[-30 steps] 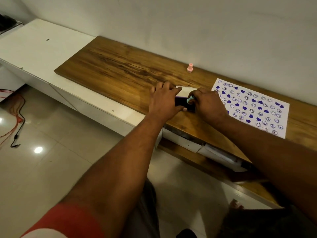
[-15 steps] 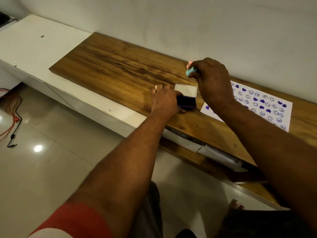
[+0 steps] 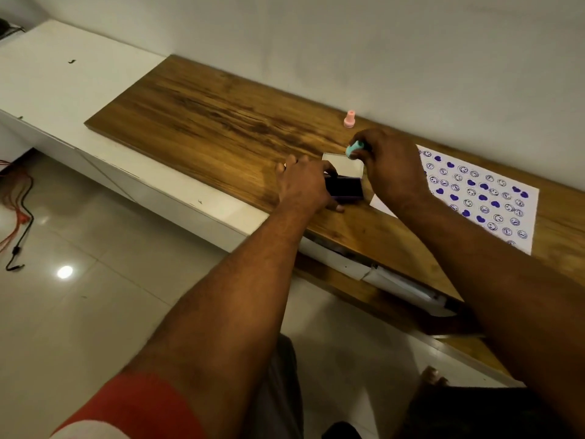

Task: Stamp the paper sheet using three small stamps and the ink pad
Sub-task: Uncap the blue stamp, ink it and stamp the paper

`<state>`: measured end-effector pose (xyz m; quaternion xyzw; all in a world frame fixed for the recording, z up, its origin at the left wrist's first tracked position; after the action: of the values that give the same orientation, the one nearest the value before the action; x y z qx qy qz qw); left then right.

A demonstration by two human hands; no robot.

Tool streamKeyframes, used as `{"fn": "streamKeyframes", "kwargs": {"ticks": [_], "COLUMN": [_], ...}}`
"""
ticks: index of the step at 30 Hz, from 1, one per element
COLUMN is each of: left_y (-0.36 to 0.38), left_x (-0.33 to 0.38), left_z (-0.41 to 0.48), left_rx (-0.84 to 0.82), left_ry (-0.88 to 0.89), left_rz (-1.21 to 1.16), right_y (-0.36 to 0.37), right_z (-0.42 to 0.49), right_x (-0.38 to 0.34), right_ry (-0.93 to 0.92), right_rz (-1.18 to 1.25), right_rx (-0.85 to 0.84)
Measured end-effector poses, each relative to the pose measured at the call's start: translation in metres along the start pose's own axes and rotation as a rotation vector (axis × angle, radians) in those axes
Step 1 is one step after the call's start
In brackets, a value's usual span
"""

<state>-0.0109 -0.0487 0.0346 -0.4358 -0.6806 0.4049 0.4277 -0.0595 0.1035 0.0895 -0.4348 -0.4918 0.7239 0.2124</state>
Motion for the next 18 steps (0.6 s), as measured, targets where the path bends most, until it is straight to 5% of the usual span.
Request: {"fn": "streamKeyframes", "kwargs": {"ticks": [3,8,18], "left_y": [-0.001,-0.004,-0.004], "left_x": [0.002,0.006,0.006], "left_z": [0.000,0.001,-0.001], "left_rx": [-0.024,-0.034,-0.032], "left_ry": [-0.017,-0.059,-0.054], "left_rz": [-0.003,-0.001,-0.005], "right_y": [0.001,0.054,0.055], "right_z": [-0.004,-0.023,-0.022], "right_x": [-0.005,0.000,0.007], "right_ry": [-0.015,0.089,0.073], "right_rz": [-0.027,-0.351,-0.321], "right_rx": [0.085,-0.312,-0.247]}}
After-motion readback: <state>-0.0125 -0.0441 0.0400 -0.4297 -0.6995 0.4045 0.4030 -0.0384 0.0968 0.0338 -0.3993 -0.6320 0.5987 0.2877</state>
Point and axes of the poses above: each hand's wrist, its own z-axis towards the middle knuckle, its own y-axis out of the palm, x = y × z, the point moved 2 cm from there along z, towards the middle knuckle, and after that the axes turned 12 degrees about -x, right-handed, at the moved point
